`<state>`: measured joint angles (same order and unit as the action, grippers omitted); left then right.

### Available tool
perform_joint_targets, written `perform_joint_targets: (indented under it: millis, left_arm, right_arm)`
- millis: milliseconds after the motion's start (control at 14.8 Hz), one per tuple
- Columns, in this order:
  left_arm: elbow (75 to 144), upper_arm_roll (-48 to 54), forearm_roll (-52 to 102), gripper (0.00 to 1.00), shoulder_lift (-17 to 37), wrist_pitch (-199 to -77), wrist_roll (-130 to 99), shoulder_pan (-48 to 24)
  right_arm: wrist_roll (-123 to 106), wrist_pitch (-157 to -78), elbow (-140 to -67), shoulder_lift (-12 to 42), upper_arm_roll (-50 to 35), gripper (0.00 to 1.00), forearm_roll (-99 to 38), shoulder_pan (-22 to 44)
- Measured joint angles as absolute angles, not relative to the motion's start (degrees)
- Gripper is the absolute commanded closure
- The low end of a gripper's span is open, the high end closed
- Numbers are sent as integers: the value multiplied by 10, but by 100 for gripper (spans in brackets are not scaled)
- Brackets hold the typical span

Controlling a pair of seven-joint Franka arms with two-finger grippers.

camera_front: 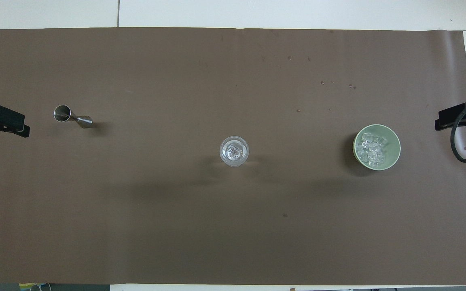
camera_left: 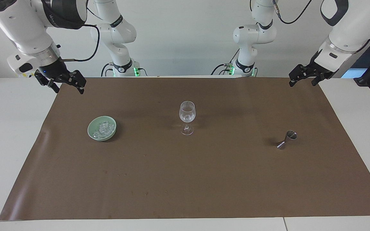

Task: Pour wine and add ice with both arms

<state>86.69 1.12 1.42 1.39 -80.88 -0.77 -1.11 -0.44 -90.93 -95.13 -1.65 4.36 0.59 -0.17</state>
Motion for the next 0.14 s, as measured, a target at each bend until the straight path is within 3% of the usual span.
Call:
perform_joint_targets:
  millis: [135]
  left_arm:
    - [867, 11, 14, 0, 14, -809, -8, -11]
  right_arm:
    - [-4, -909, -951, -17, 44, 0, 4, -2]
